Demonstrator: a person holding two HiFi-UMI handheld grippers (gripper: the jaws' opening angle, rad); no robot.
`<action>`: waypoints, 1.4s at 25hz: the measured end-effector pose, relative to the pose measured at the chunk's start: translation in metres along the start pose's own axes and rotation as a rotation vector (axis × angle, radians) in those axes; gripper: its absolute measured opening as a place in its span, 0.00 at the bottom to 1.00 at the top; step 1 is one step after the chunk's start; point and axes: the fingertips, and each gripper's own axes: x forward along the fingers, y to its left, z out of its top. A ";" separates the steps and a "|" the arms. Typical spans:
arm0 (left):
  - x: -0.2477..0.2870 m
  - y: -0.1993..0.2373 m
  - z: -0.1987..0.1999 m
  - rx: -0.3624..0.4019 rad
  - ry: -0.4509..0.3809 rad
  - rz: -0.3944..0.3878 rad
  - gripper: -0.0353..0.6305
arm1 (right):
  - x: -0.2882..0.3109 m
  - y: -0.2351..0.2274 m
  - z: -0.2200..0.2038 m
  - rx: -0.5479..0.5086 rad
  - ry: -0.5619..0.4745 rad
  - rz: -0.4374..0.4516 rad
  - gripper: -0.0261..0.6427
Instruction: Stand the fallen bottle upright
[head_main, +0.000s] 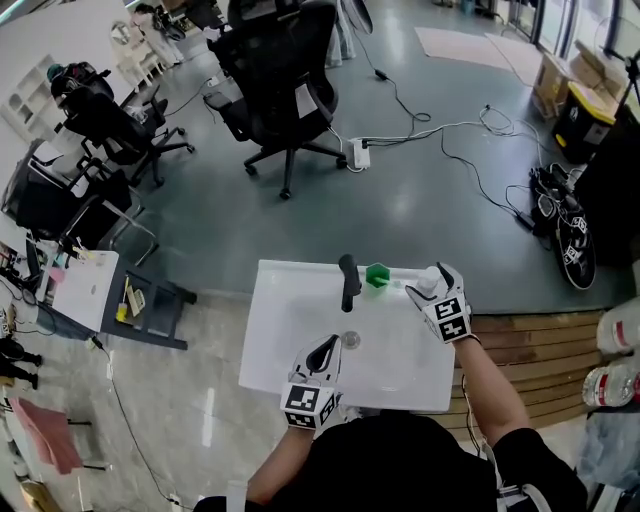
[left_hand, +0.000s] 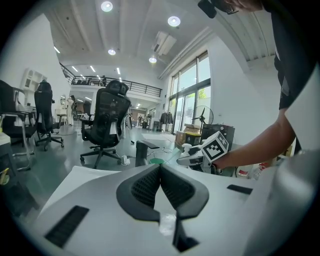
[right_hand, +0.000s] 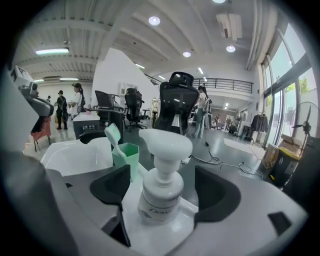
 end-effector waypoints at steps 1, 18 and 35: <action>-0.002 0.000 0.002 0.001 -0.005 0.000 0.08 | -0.007 0.000 0.003 -0.002 -0.008 -0.003 0.67; -0.006 -0.008 0.042 0.014 -0.089 -0.019 0.08 | -0.140 0.020 0.074 0.152 -0.223 -0.081 0.18; -0.008 -0.006 0.068 0.052 -0.135 -0.015 0.08 | -0.173 0.029 0.117 0.051 -0.292 -0.157 0.06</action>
